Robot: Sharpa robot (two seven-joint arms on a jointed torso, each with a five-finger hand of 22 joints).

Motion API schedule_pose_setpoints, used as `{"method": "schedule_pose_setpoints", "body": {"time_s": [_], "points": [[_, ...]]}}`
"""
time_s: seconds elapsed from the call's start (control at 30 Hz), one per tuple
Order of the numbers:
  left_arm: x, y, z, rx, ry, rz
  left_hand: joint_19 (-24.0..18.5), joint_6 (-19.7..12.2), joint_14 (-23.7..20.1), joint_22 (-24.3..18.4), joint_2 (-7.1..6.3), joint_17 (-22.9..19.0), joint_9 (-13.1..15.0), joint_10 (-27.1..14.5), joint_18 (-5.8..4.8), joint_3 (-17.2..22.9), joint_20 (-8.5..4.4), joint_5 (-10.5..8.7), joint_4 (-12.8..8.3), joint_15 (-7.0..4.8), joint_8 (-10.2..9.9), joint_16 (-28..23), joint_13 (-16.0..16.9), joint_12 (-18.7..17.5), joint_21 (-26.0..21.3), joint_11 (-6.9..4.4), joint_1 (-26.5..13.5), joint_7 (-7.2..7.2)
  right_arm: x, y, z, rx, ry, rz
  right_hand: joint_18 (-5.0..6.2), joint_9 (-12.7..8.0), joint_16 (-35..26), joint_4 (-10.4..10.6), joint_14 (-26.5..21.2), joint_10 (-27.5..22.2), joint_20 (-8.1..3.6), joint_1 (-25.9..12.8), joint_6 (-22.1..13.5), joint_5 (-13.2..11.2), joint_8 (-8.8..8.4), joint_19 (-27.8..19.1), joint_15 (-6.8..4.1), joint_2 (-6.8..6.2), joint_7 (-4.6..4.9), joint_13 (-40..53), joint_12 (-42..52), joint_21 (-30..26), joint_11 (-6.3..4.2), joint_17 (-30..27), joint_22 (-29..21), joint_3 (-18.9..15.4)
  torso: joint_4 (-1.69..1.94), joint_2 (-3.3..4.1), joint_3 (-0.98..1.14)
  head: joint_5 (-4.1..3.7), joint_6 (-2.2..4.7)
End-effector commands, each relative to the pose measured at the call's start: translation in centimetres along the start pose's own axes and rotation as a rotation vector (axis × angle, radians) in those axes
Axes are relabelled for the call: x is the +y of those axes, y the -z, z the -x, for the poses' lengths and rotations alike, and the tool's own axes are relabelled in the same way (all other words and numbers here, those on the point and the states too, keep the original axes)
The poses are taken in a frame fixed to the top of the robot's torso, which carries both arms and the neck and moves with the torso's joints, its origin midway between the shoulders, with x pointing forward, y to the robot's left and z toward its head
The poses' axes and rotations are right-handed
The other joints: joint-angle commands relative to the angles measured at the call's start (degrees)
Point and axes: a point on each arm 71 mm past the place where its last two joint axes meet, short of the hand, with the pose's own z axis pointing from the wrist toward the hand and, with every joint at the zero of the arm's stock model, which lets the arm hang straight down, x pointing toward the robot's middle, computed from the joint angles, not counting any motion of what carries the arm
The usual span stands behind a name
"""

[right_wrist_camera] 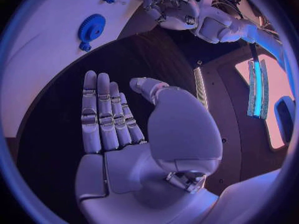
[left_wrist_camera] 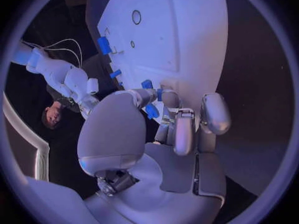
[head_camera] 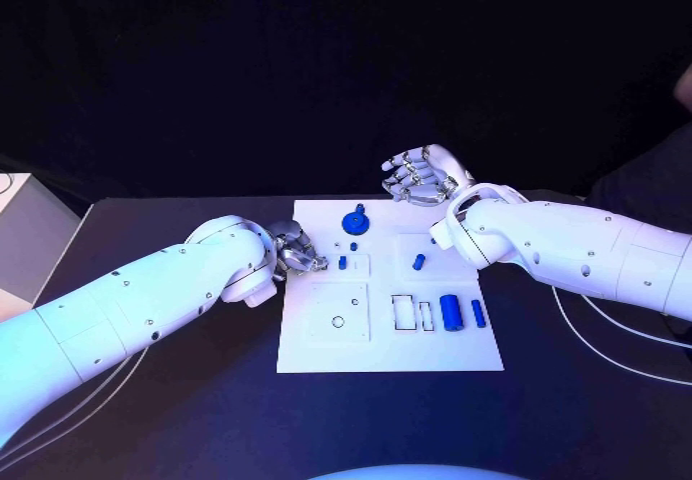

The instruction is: Assemble the parts on the task board

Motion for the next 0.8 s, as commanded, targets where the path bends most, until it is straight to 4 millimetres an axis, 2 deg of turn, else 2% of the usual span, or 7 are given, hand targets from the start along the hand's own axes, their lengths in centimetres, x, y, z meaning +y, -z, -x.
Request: {"method": "schedule_pose_setpoints", "body": {"time_s": [0.03,0.37,0.6,0.8], "points": [[-0.1,-0.1,-0.5,0.101,0.059,-0.015,-0.24,0.4,3.96,-0.1,0.35,9.17,0.21,0.18,0.69,9.93,-0.07,0.01,-10.19,0.05,0.37,0.15,0.05,-0.08,-0.39,0.03,0.01,0.04,0.1,0.0,-0.1,0.014,-0.003,0.011,0.23,-0.08,-0.1,-0.09,0.43,0.11,-0.11,-0.42,0.03,0.17,0.21,0.34,-0.02,0.28,0.52,-0.07,-0.2,-0.35,-0.28,-0.07,-0.06,-0.31,-0.02,-0.01,0.0,0.04,0.05],[0.1,0.0,1.7,0.151,0.101,-0.014,-0.3,0.43,4.01,-0.11,0.36,9.32,0.23,0.16,0.68,10.0,-0.04,-0.01,-10.48,0.09,0.4,0.23,-0.08,-0.12,-0.42,0.05,-0.01,0.06,0.0,0.0,-0.1,0.013,-0.002,0.008,0.23,-0.08,-0.1,-0.09,0.43,0.11,-0.11,-0.42,0.03,0.17,0.21,0.34,-0.02,0.28,0.52,-0.07,-0.2,-0.35,-0.28,-0.07,-0.06,-0.31,0.03,0.0,-0.01,-0.05,0.0],[-0.6,0.1,2.9,0.224,0.054,-0.009,-0.56,0.4,3.96,-0.32,0.42,9.25,0.23,-0.05,0.74,10.13,0.03,-0.05,-10.91,0.19,0.39,0.2,-0.46,-0.33,-0.66,0.12,-0.03,0.1,0.0,0.0,-0.1,0.013,-0.002,0.008,0.23,-0.1,-0.34,-0.11,0.56,0.19,-0.1,-0.47,0.0,0.18,0.24,0.5,-0.01,0.33,0.53,-0.48,-0.21,-0.48,-0.26,-0.1,-0.43,-0.37,0.03,-0.04,-0.01,0.05,0.02],[-1.2,-0.2,3.5,0.289,0.001,0.007,-1.21,0.06,3.68,-0.85,1.09,8.68,0.18,-0.74,0.89,10.03,0.2,-0.29,-11.29,0.4,0.22,-0.1,-1.46,-0.85,-1.29,0.37,-0.38,0.36,0.0,0.0,-0.2,0.014,-0.003,0.008,0.23,-0.1,-0.34,-0.11,0.56,0.19,-0.1,-0.47,0.0,0.18,0.24,0.5,-0.01,0.33,0.53,-0.48,-0.21,-0.48,-0.26,-0.1,-0.43,-0.37,-0.03,0.04,-0.03,0.18,0.12]]}}
